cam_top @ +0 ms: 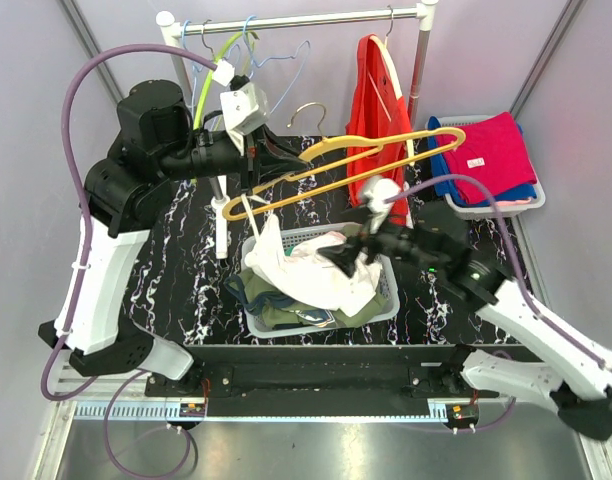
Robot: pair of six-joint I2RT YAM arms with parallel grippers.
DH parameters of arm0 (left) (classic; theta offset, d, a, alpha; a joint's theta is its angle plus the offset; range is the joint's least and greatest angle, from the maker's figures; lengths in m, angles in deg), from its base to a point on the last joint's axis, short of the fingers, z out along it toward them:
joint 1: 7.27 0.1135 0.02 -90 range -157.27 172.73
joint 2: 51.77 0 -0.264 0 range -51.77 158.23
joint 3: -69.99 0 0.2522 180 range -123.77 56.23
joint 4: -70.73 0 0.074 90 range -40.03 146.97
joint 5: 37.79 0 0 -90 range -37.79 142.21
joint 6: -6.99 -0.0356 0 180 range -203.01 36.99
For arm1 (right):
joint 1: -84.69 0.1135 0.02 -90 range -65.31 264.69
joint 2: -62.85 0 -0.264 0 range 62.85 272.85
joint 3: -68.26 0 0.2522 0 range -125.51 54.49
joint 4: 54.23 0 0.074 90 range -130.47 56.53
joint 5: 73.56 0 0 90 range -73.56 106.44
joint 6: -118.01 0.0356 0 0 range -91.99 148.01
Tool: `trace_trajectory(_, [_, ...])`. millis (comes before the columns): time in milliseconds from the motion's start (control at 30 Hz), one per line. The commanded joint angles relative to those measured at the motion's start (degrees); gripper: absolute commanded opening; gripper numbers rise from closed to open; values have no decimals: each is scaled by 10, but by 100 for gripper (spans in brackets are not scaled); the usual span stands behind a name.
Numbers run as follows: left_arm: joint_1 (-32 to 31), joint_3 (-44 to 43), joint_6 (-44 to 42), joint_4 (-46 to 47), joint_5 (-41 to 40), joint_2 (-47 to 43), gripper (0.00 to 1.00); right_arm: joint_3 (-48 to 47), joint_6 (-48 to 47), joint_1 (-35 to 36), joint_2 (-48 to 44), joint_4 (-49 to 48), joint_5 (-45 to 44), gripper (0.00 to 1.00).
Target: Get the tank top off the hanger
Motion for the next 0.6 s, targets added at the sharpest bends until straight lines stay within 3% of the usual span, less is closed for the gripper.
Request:
trace_trajectory(0, [1, -35, 16, 53, 4, 16, 0, -82, -107, 118, 83, -36, -105, 100])
trace_trajectory(67, [1, -38, 12, 52, 5, 20, 0, -89, -124, 150, 122, -66, -133, 100])
trace_trajectory(367, [1, -45, 22, 41, 41, 5, 0, -74, -110, 170, 208, -186, -146, 100])
trace_trajectory(567, [1, -36, 26, 41, 41, -8, 0, -62, -142, 235, 274, -293, -232, 100])
